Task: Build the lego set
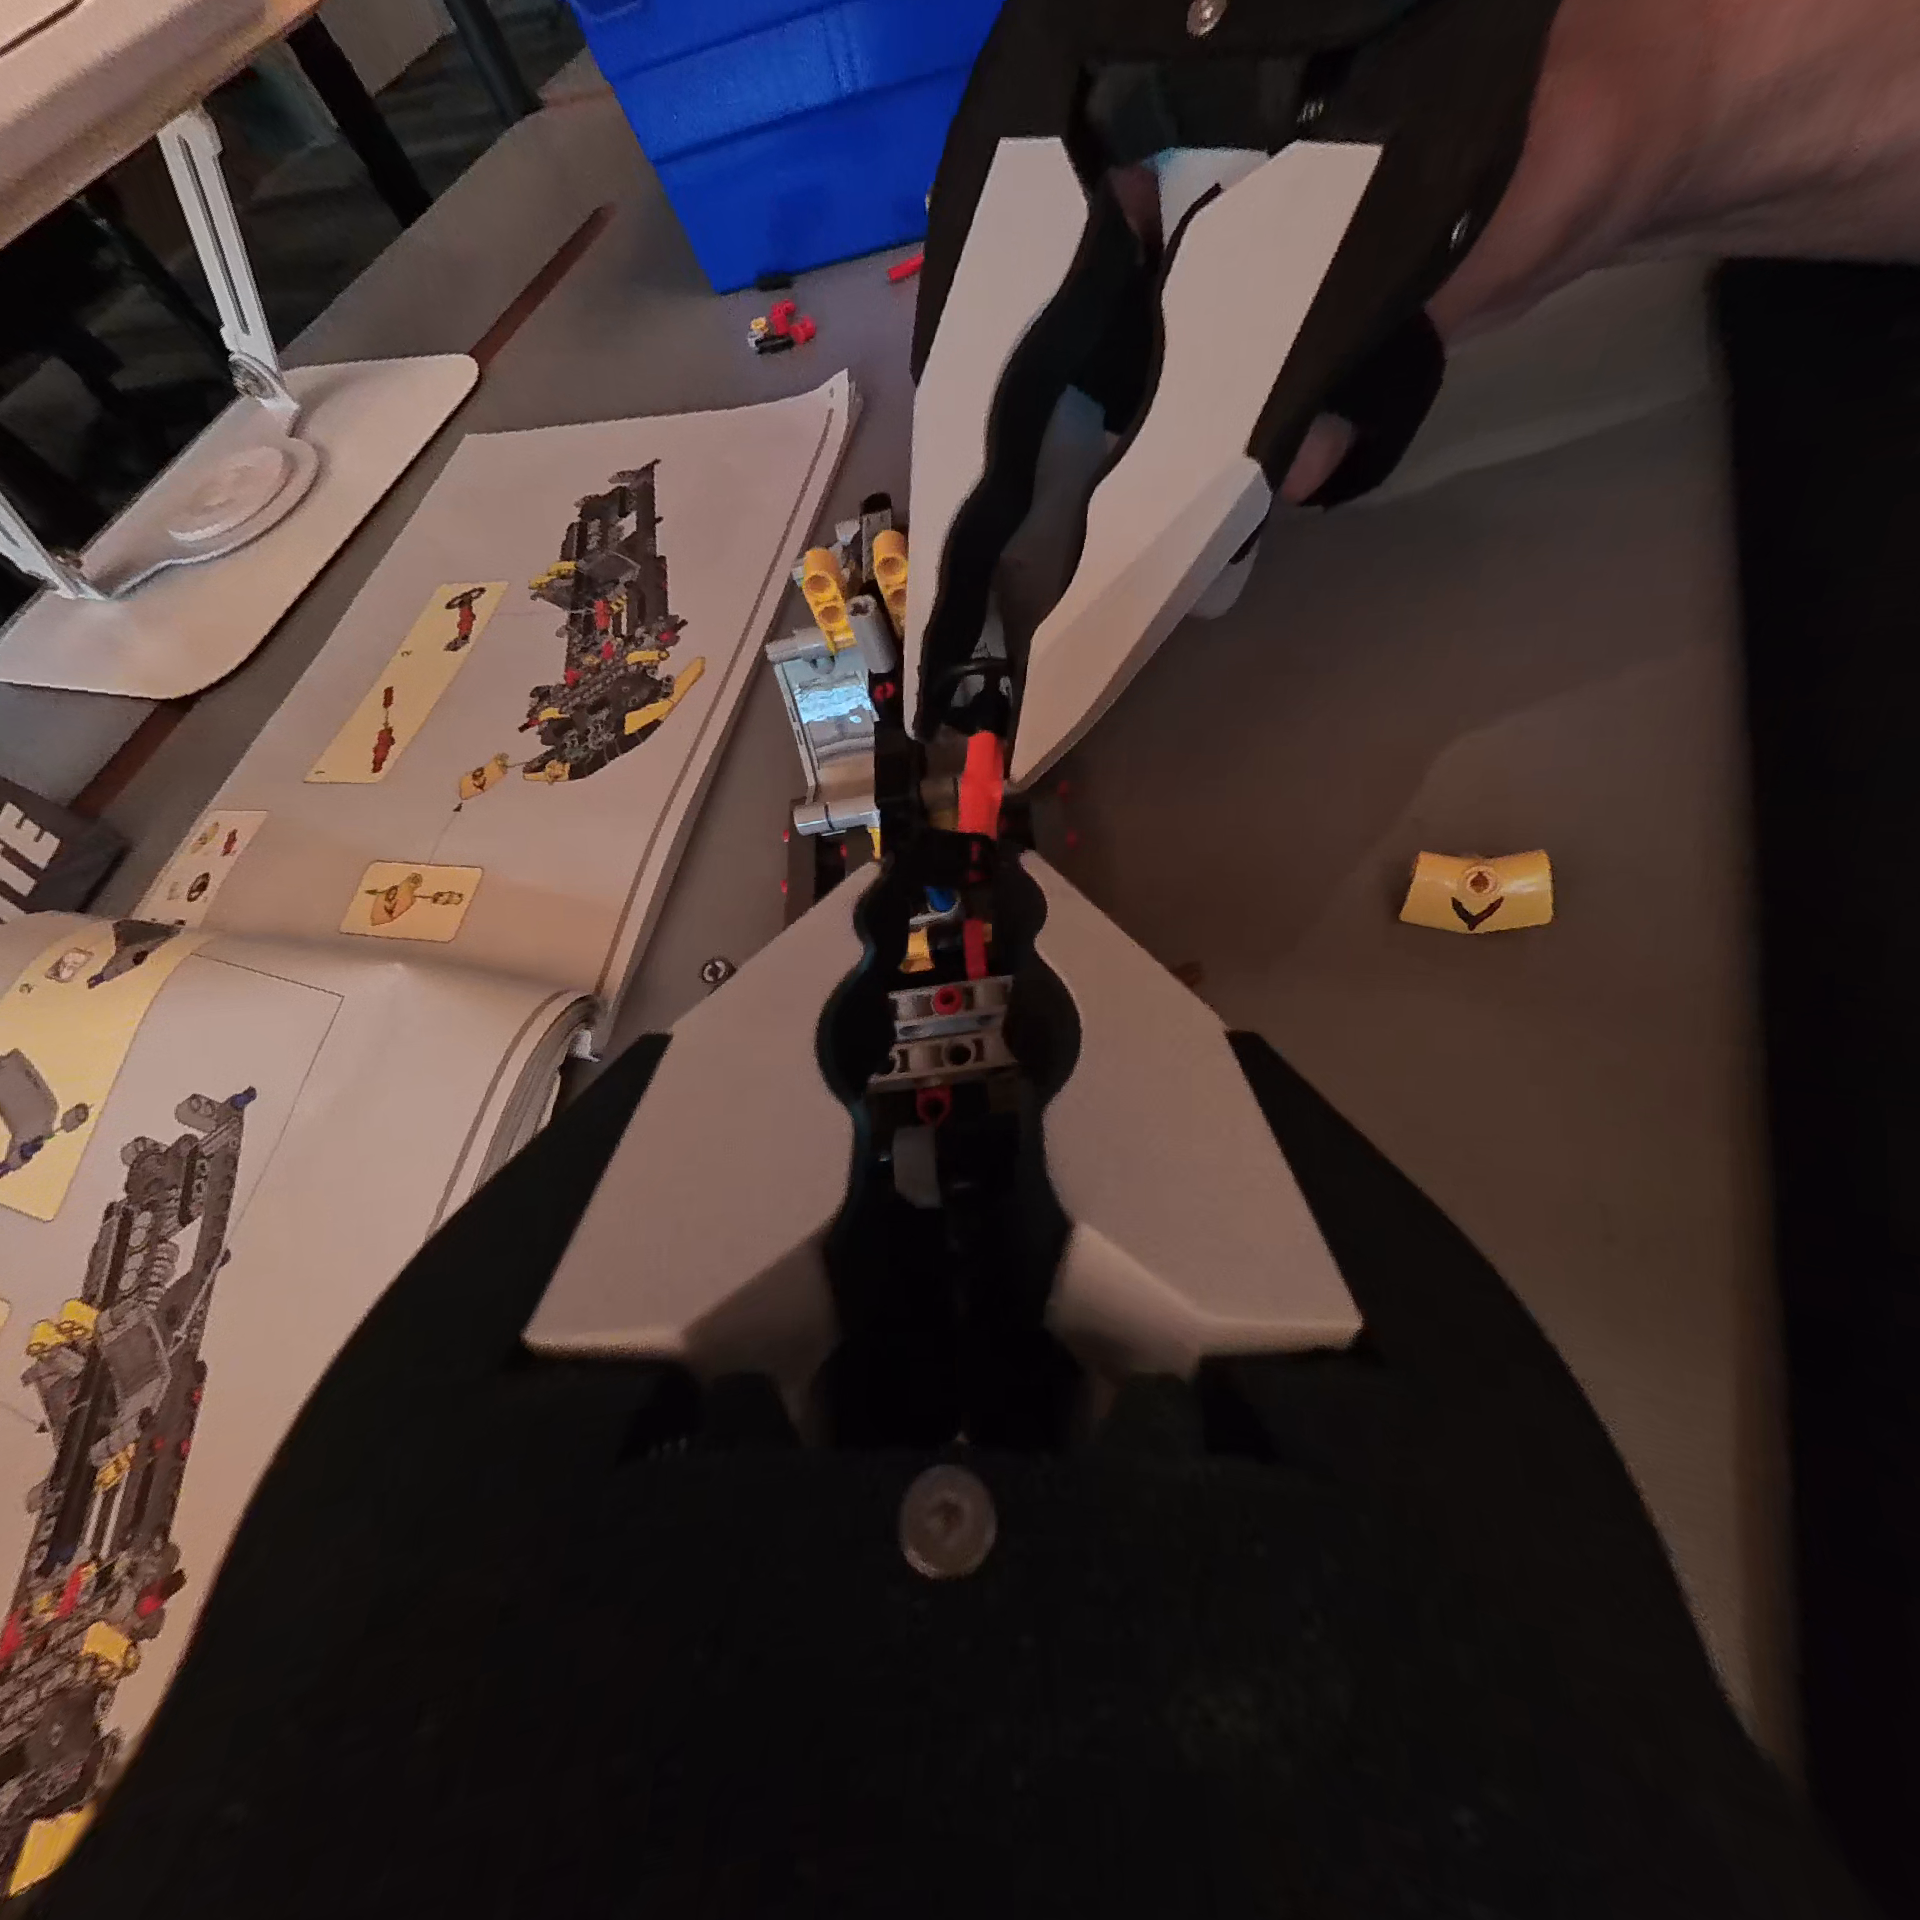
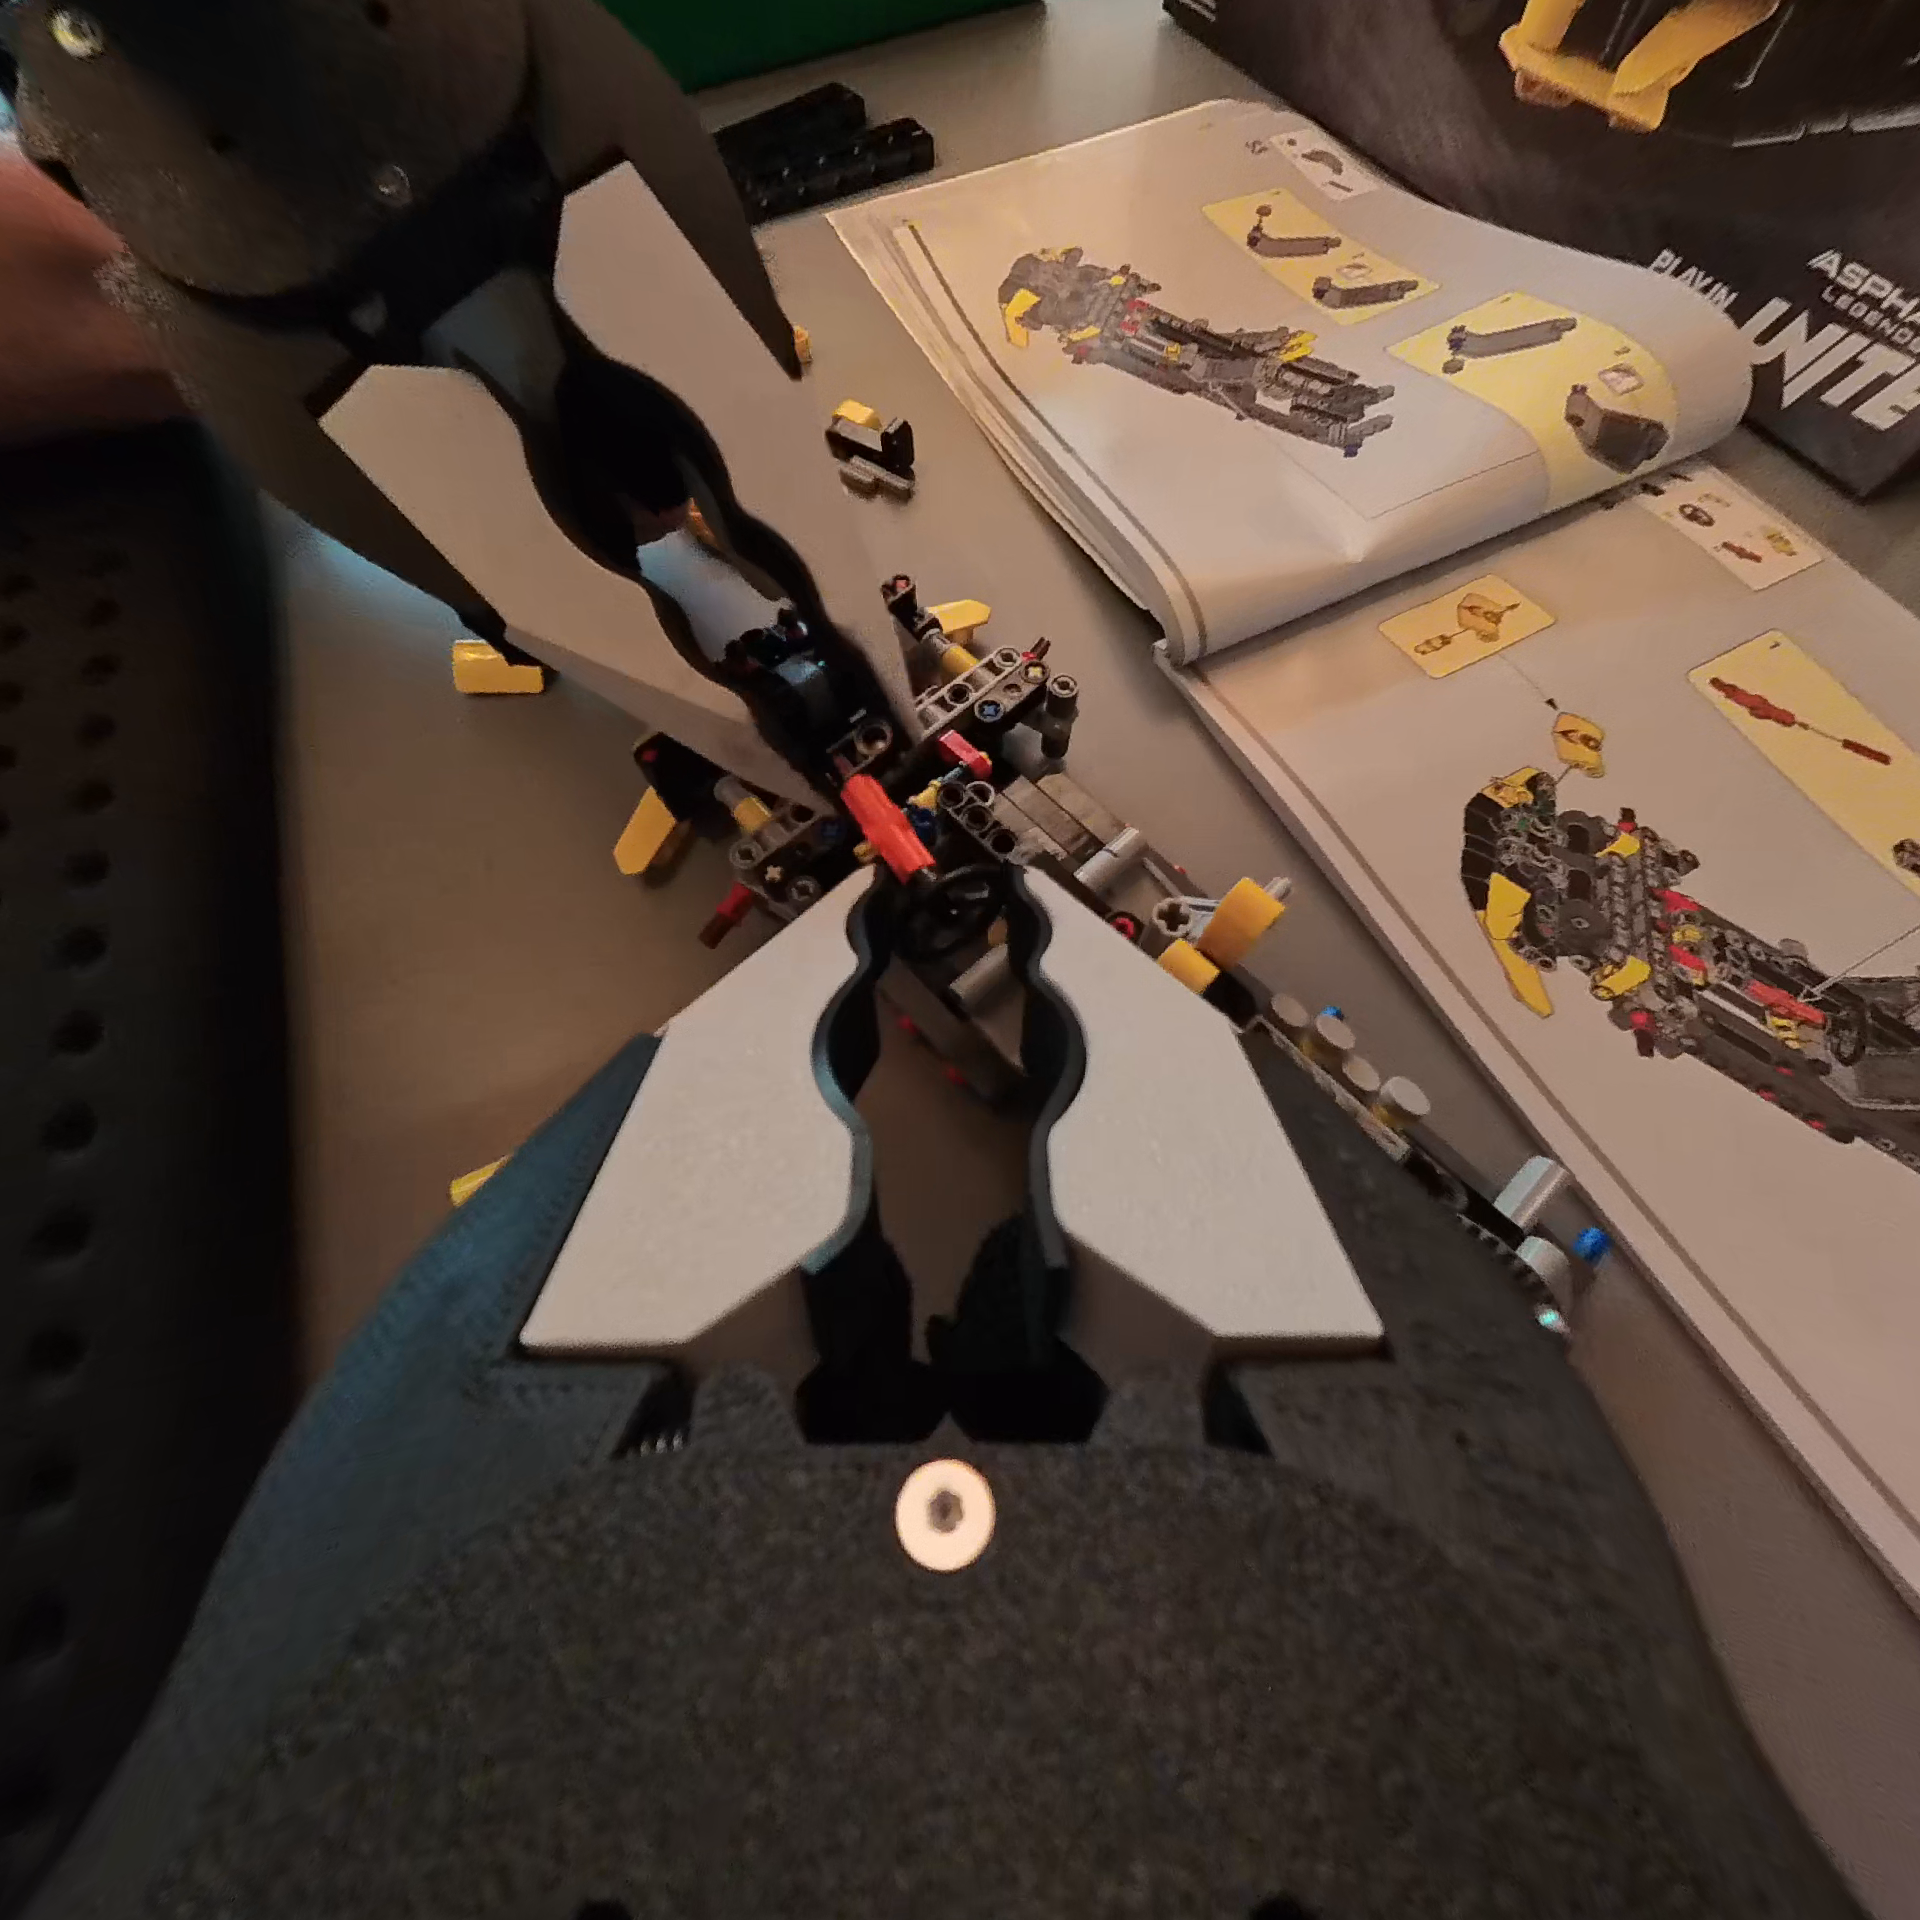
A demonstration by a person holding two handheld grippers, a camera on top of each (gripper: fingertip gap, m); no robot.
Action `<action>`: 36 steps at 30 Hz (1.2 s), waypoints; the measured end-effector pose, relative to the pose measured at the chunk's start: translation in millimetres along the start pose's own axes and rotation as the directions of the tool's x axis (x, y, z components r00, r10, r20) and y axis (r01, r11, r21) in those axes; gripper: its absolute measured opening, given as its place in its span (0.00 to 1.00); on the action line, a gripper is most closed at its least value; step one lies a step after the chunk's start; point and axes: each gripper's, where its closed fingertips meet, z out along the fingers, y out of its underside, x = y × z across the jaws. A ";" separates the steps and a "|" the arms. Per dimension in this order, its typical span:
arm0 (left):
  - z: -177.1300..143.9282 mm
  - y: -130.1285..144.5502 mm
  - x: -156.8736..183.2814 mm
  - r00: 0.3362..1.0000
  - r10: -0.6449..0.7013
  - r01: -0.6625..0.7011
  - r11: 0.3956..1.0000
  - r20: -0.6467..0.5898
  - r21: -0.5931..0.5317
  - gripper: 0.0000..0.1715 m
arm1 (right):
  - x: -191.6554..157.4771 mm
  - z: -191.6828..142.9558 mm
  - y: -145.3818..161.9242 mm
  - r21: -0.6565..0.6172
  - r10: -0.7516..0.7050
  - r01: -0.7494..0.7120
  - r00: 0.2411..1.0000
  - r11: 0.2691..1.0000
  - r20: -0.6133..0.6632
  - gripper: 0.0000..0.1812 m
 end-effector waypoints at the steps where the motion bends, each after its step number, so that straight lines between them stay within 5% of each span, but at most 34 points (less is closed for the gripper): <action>1: 0.4 0.6 0.4 1.000 0.005 -0.005 1.000 0.000 -0.005 0.07 | -0.1 -0.6 -0.9 0.007 0.005 -0.005 1.000 1.000 0.004 0.11; 11: -1.0 -2.6 1.1 0.999 0.035 -0.035 0.999 0.012 0.013 0.07 | -0.9 -2.1 -1.8 0.018 0.006 -0.006 1.000 1.000 0.012 0.11; 22: -5.3 -11.1 -1.3 0.990 -0.126 0.130 0.989 -0.057 0.070 0.06 | 0.4 -7.5 -12.3 0.083 -0.005 0.005 1.000 0.997 -0.004 0.12; 36: -5.9 -9.5 -5.9 0.985 -0.167 0.169 0.983 -0.048 0.064 0.07 | 1.5 -8.8 -16.7 0.115 -0.067 0.073 0.997 0.991 -0.048 0.15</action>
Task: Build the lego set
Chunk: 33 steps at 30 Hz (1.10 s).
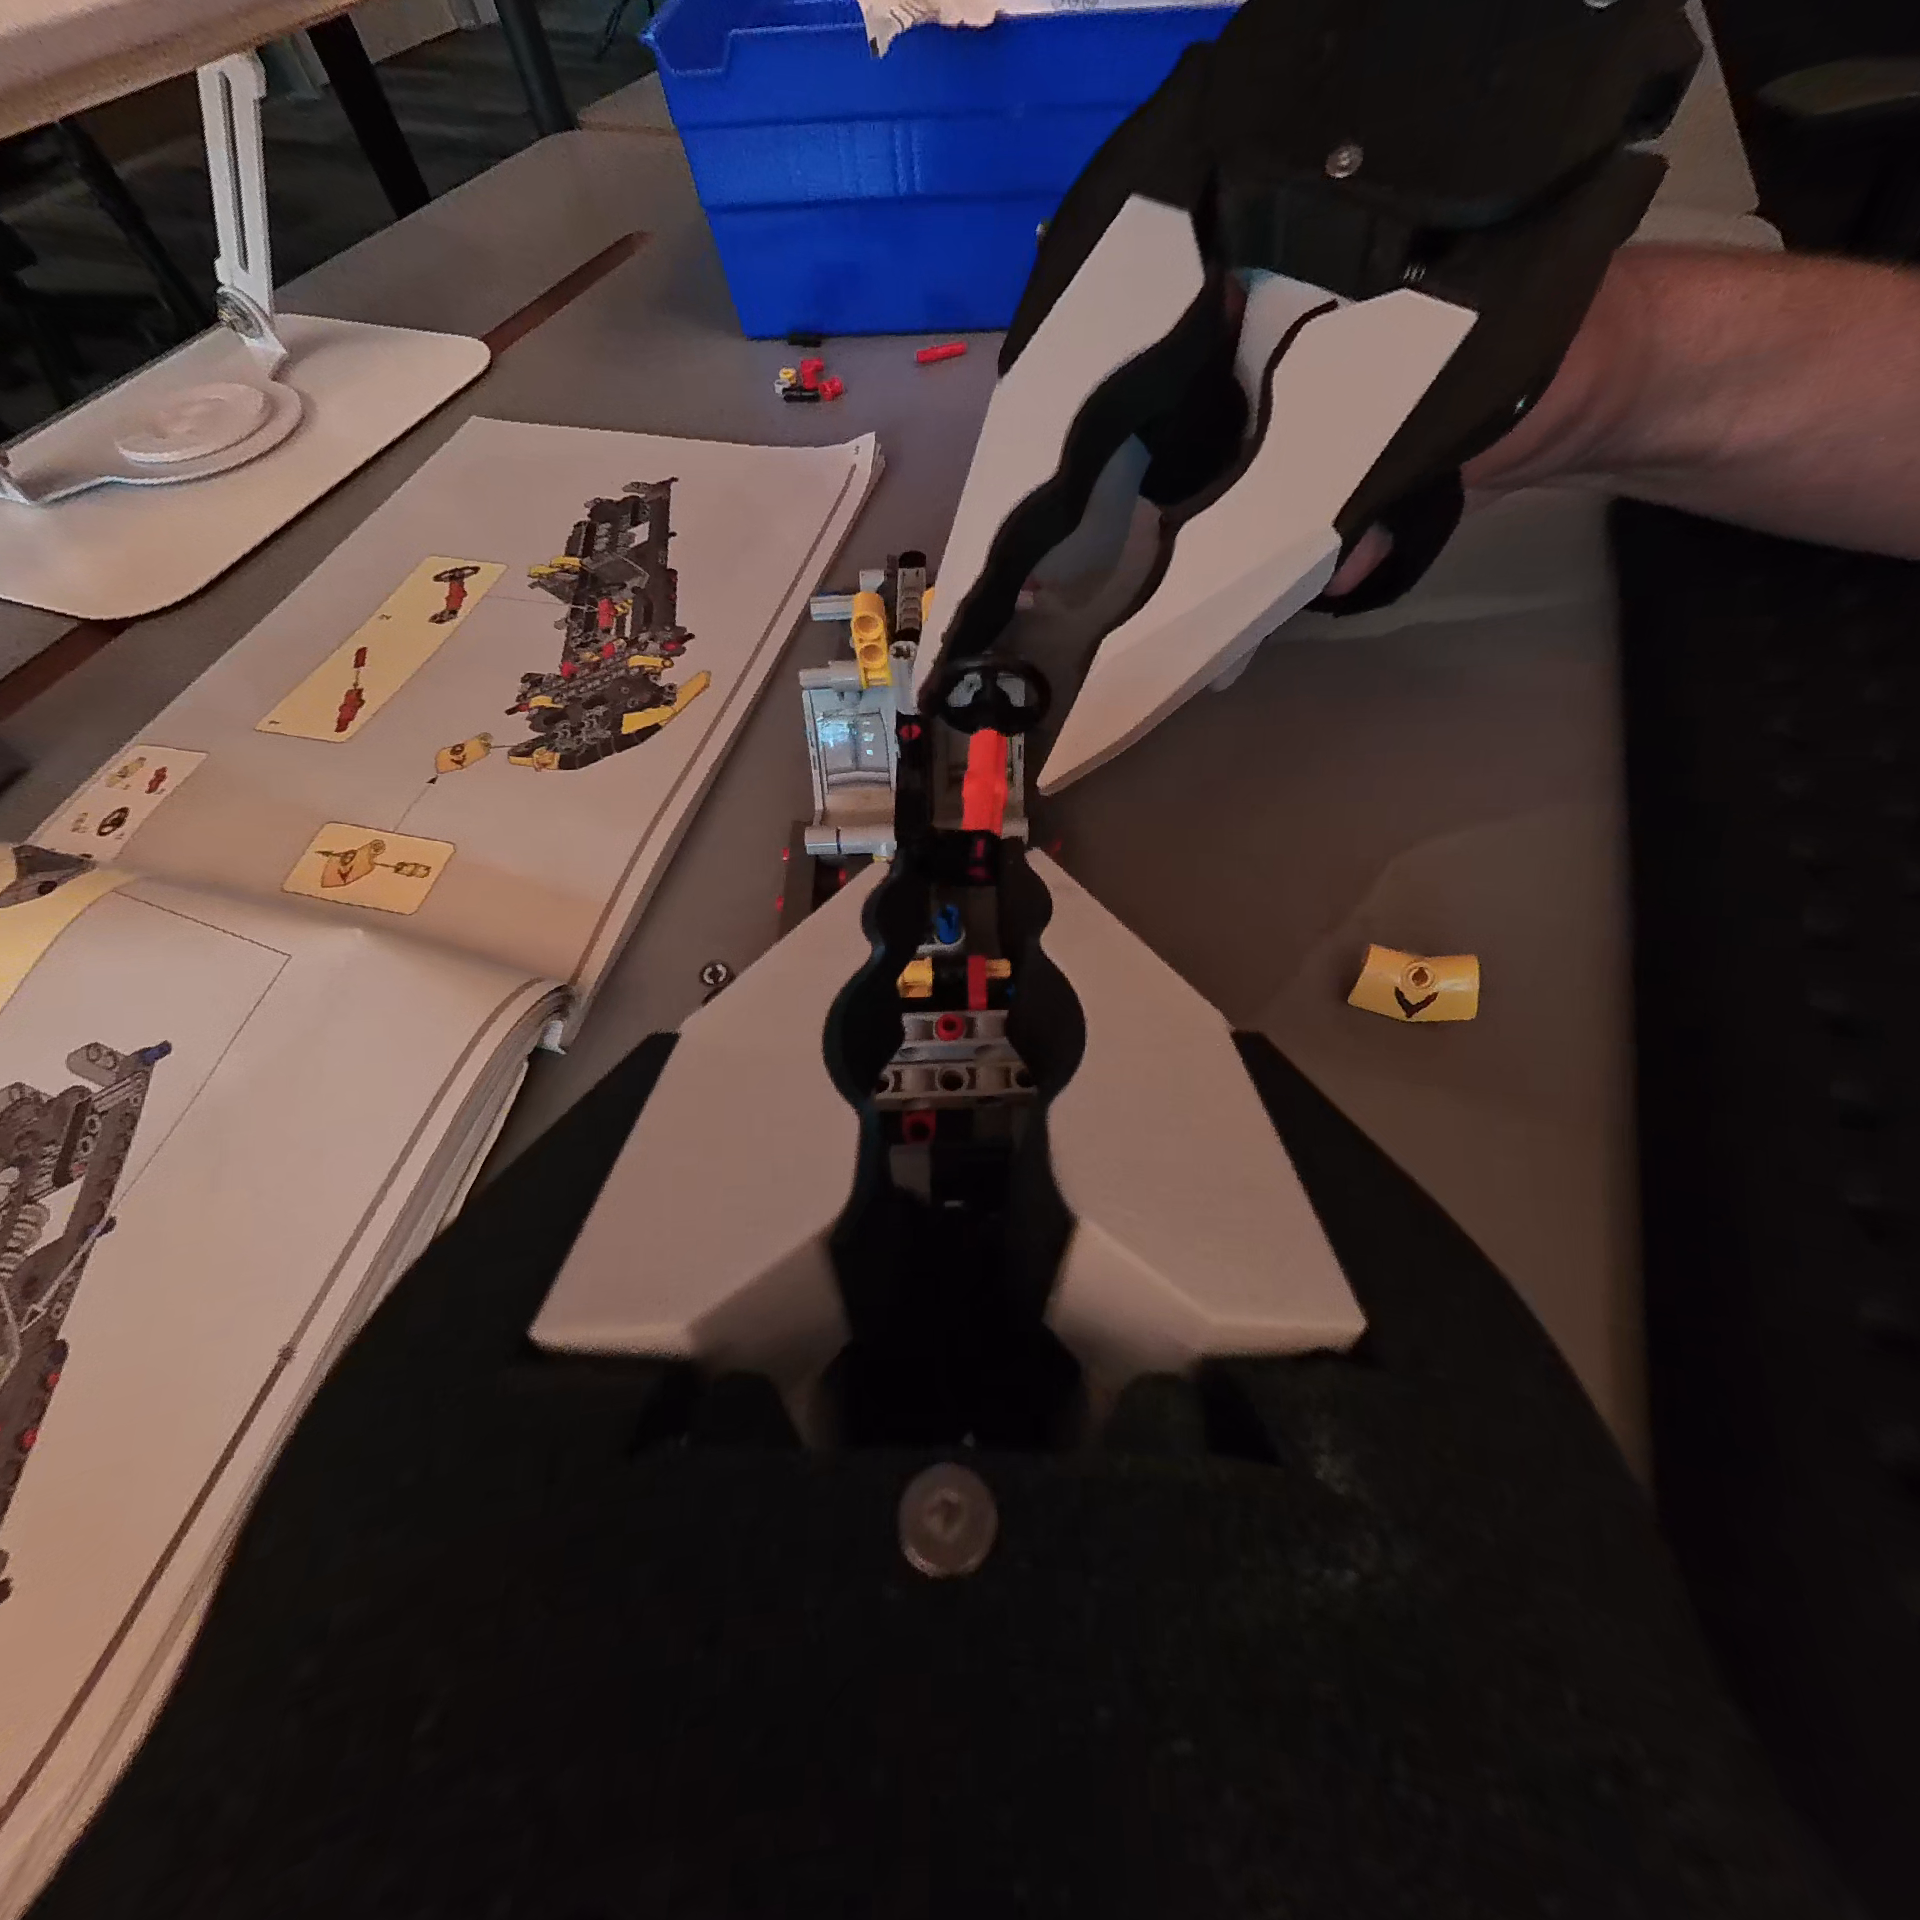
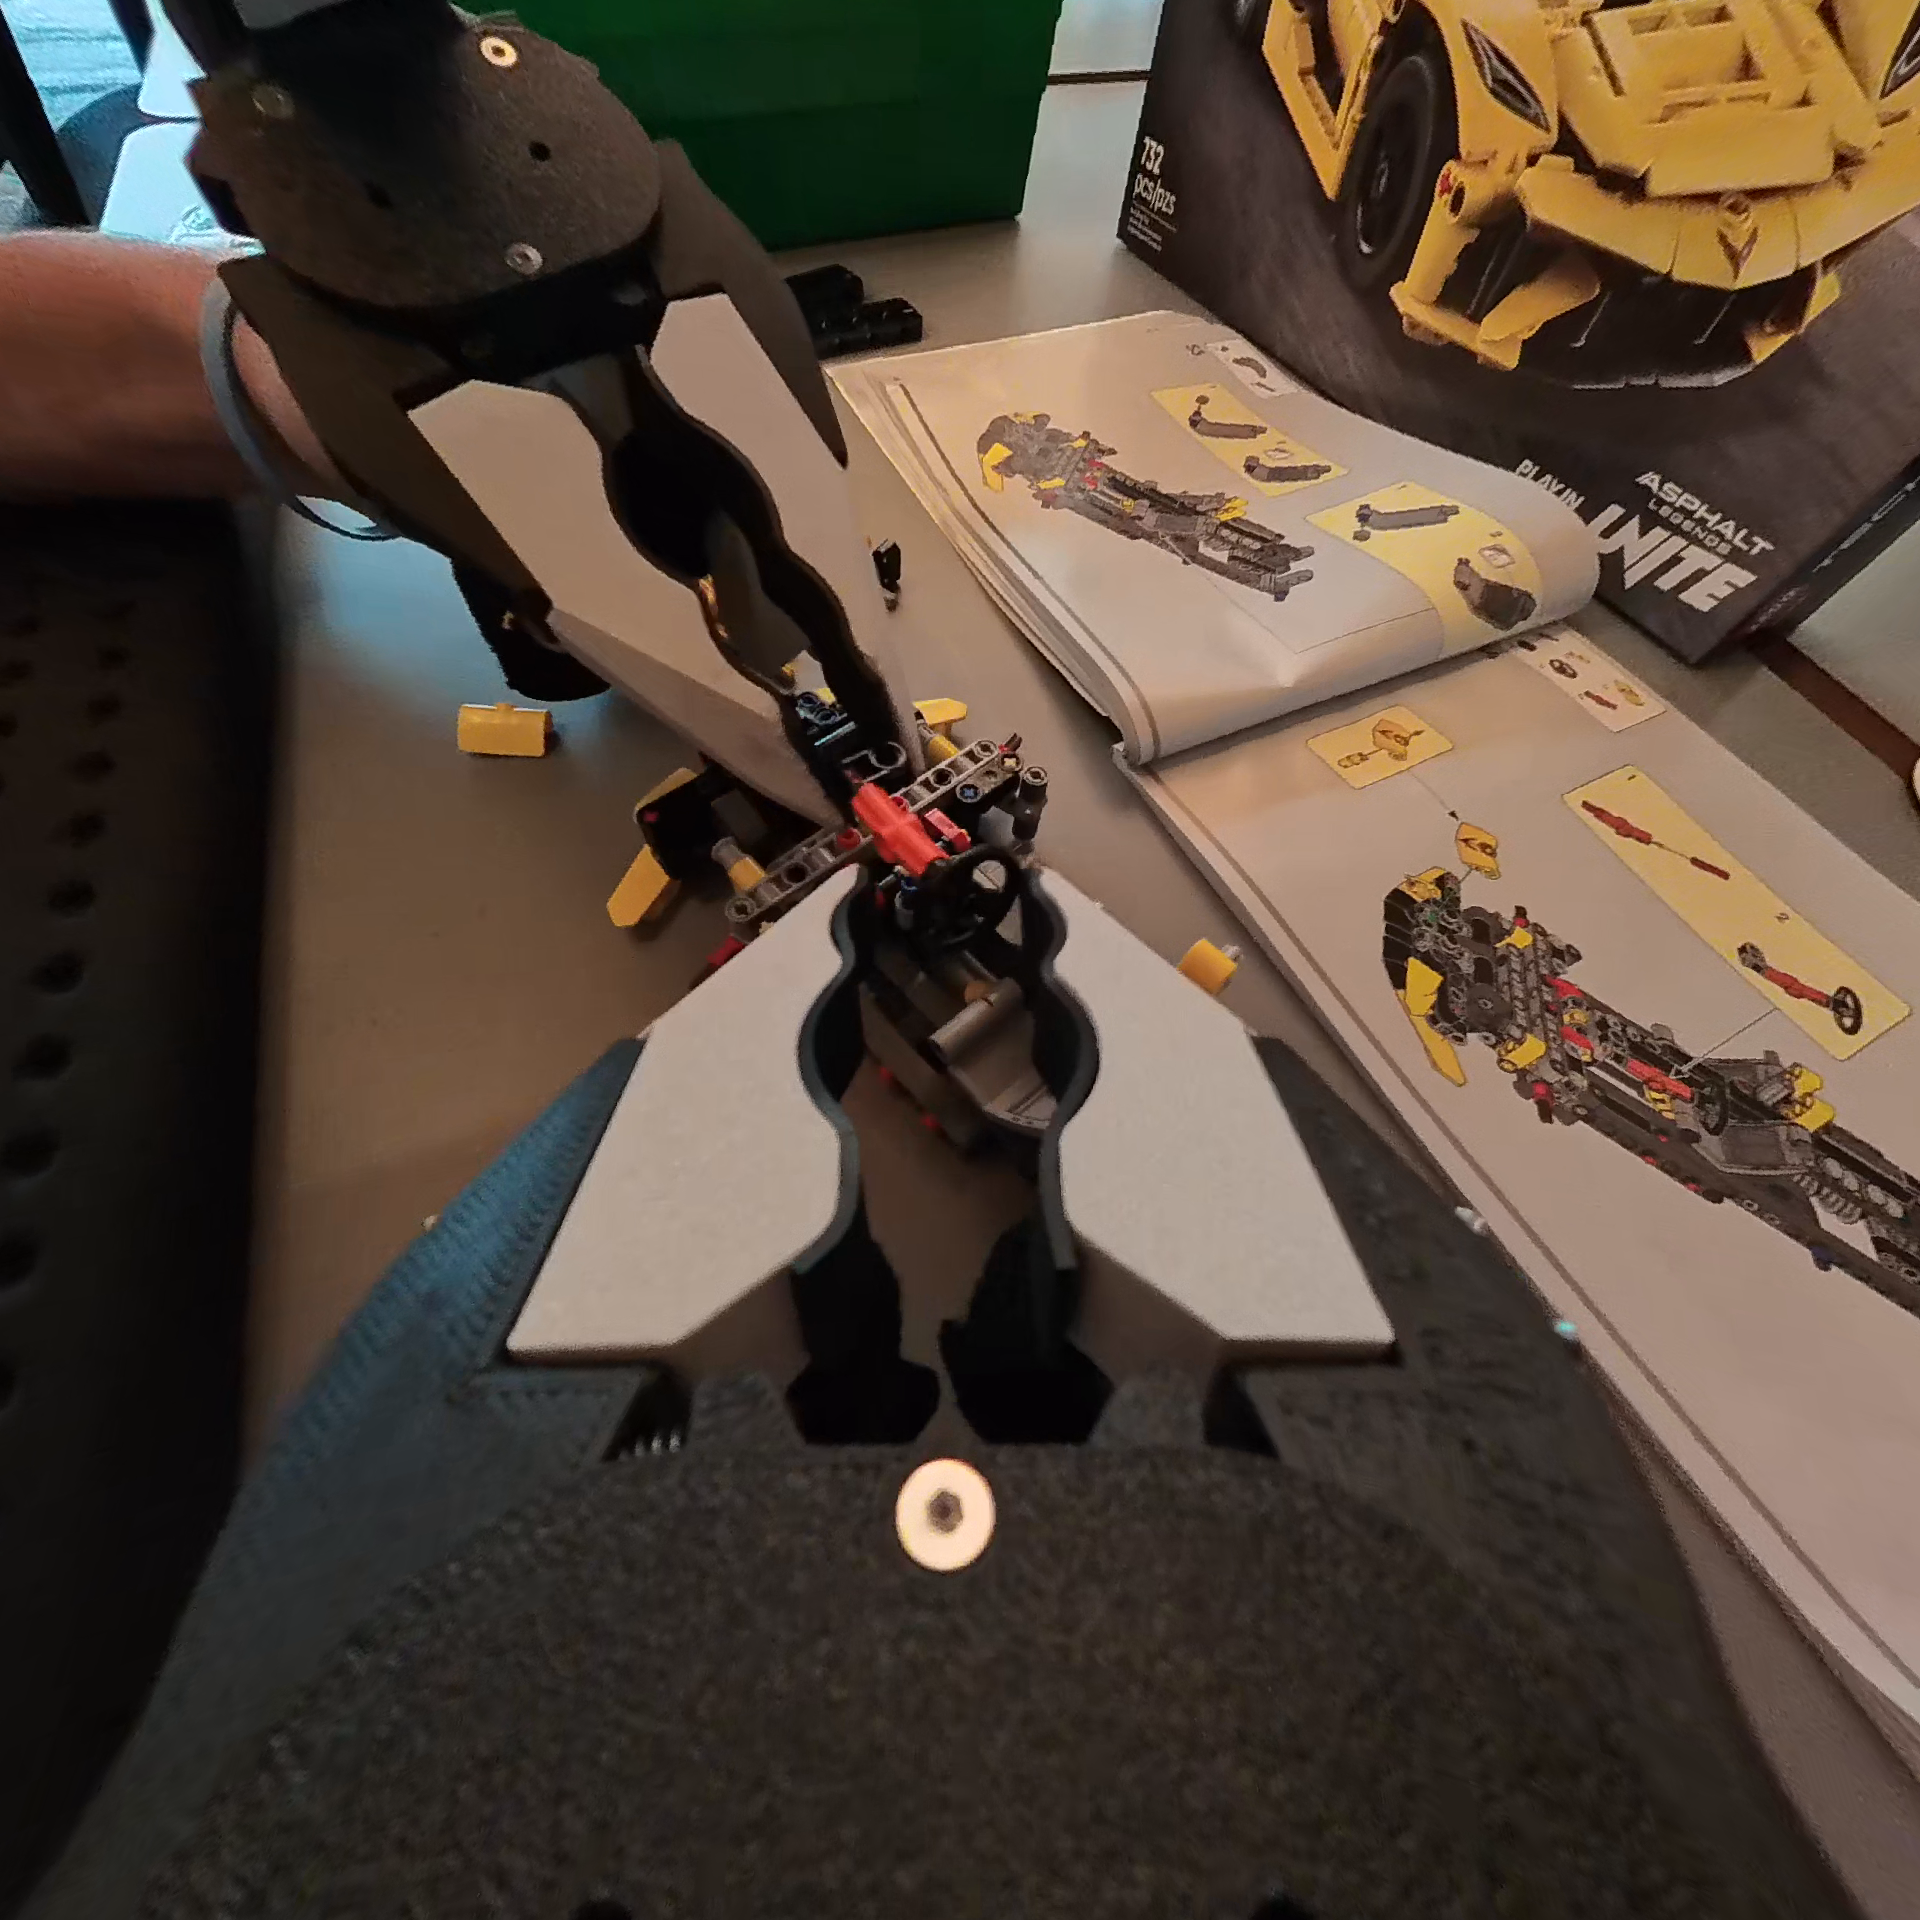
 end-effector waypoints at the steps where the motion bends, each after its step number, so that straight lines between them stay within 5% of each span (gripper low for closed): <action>1: 0.2 0.7 -0.5 1.000 -0.004 0.004 1.000 0.002 -0.004 0.07 | 0.5 -0.2 -0.3 0.001 -0.007 0.007 1.000 1.000 -0.005 0.15; 12: 4.6 12.8 -7.3 0.996 -0.093 0.094 0.994 0.016 -0.062 0.07 | -1.2 3.5 7.8 -0.114 -0.296 0.281 0.943 0.953 -0.152 0.16; 17: 5.9 13.2 -7.4 0.992 -0.122 0.123 0.990 0.014 -0.069 0.07 | 4.8 -3.8 -3.0 -0.144 -0.471 0.449 0.823 0.882 -0.316 0.09; 27: 9.9 10.8 6.4 0.984 -0.174 0.170 0.982 -0.045 -0.077 0.07 | -3.9 11.3 10.9 -0.314 -0.662 0.584 0.688 0.748 -0.298 0.07; 33: 8.7 7.6 1.9 0.998 -0.045 0.047 0.997 0.039 -0.063 0.07 | 1.1 12.4 10.4 -0.405 -0.796 0.686 0.533 0.605 -0.286 0.05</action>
